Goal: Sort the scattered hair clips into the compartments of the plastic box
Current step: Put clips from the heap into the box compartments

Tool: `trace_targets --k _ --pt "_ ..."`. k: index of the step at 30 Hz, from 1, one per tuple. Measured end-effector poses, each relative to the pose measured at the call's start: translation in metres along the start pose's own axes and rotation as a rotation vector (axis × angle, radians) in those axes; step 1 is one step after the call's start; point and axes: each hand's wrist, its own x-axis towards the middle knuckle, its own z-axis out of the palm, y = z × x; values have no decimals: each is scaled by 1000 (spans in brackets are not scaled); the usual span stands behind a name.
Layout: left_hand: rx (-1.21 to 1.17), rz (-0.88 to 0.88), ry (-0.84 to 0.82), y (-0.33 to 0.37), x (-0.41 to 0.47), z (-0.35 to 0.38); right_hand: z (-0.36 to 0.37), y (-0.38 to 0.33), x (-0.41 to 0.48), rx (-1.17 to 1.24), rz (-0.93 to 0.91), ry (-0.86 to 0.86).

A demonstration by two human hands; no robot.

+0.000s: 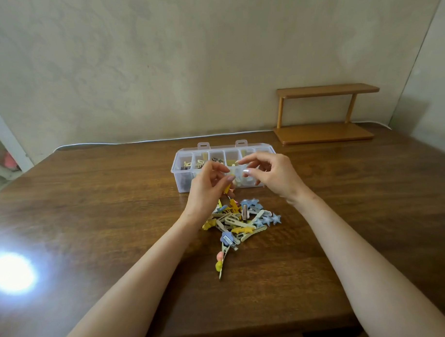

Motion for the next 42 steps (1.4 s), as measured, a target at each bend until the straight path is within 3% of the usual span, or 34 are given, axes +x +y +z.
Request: trace_targets --k 4,16,18,22,25,35,39,42 --pt "29 23 -9 -2 0 0 8 -3 -2 33 22 -104" --pt "117 35 12 -5 1 0 9 -4 -3 12 48 -80" --pt "129 31 39 -6 1 0 5 -2 0 -4 32 38" --pt "119 26 74 -7 1 -3 -9 9 4 -154 0 443" --pt "131 32 72 -7 1 -1 -16 21 8 -222 49 550" --pt "158 31 77 -8 0 -3 -11 31 8 -484 66 490" --pt "265 39 77 -11 3 -7 -10 20 6 -409 -64 479" --pt "441 68 47 -12 5 -12 -10 6 3 -292 -107 259"
